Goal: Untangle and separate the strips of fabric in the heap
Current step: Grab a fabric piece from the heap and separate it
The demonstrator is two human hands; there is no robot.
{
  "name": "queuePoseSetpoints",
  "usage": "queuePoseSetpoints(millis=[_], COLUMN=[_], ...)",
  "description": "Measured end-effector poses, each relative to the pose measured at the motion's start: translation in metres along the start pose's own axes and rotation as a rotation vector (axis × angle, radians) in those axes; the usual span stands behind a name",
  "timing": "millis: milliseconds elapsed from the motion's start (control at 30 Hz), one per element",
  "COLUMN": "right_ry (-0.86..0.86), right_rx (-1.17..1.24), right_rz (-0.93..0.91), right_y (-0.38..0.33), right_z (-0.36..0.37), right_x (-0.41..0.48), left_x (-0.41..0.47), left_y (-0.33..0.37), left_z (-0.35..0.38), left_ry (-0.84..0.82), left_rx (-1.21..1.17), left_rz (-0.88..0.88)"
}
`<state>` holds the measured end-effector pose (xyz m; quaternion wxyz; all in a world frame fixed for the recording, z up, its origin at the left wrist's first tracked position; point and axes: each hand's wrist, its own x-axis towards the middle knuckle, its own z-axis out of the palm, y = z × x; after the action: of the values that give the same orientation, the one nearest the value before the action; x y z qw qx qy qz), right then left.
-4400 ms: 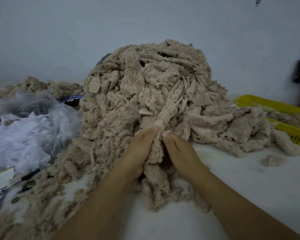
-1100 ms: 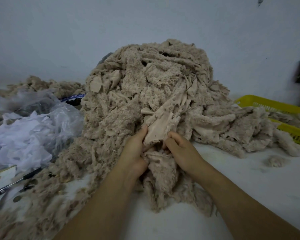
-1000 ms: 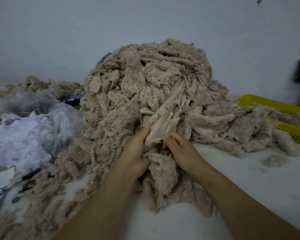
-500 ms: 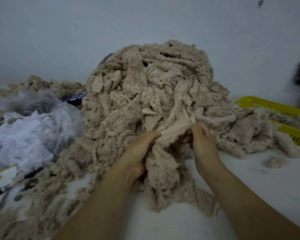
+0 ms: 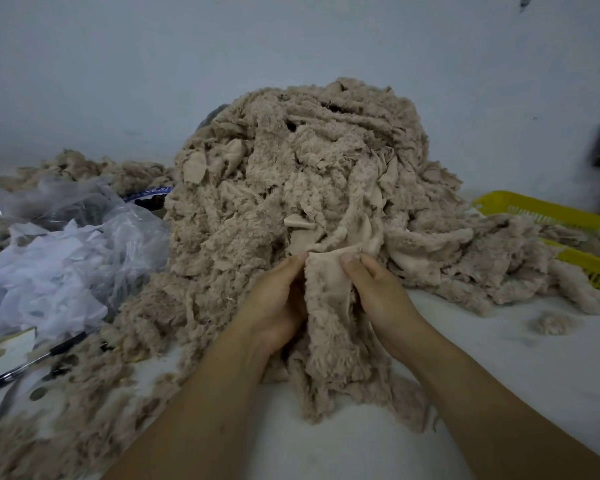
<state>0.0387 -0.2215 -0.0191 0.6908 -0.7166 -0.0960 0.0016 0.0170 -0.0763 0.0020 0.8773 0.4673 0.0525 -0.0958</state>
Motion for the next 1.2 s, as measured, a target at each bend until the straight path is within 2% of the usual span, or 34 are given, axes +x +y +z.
queuePoseSetpoints(millis=[100, 167, 233, 333, 600, 700, 800, 933, 1033, 1100, 1200], right_ry=[-0.046, -0.118, -0.27, -0.431, -0.585, -0.588, -0.611, -0.527, -0.263, -0.132, -0.097], right_rx=[-0.007, -0.17, -0.348, -0.503, -0.625, -0.615, -0.582, -0.422, -0.246, -0.056, 0.238], right_rz=[-0.056, -0.159, -0.266, -0.345, -0.427, -0.402, -0.334, -0.141, -0.064, -0.019, 0.128], right_y=[-0.003, -0.004, -0.004, -0.002, 0.0, 0.001, 0.002, 0.002, 0.001, -0.001, -0.001], right_z=[-0.001, 0.0, 0.006, 0.013, 0.019, 0.019, 0.017, 0.01, 0.006, 0.003, -0.004], right_x=[-0.002, -0.006, -0.013, -0.017, -0.021, -0.022, -0.02, -0.02, -0.013, -0.004, 0.001], left_x=[0.0, 0.0, 0.0, 0.004, 0.011, 0.012, 0.013, 0.007, -0.001, -0.007, -0.017], left_y=[-0.003, -0.005, -0.005, -0.007, 0.0, 0.004, 0.004, 0.001, 0.001, -0.002, -0.014], left_z=[0.002, 0.002, 0.002, 0.001, -0.001, -0.004, -0.005, 0.0, 0.005, 0.007, 0.01], left_ry=[-0.011, -0.024, 0.001, 0.066, 0.221, 0.155, 0.09, 0.057, -0.011, -0.099, -0.215], left_rx=[0.018, 0.042, 0.12, 0.17, -0.038, -0.288, -0.305, -0.052, 0.122, 0.271, 0.569], left_rz=[-0.007, 0.015, 0.049, 0.054, -0.043, -0.106, -0.036, 0.065, 0.096, 0.118, 0.079])
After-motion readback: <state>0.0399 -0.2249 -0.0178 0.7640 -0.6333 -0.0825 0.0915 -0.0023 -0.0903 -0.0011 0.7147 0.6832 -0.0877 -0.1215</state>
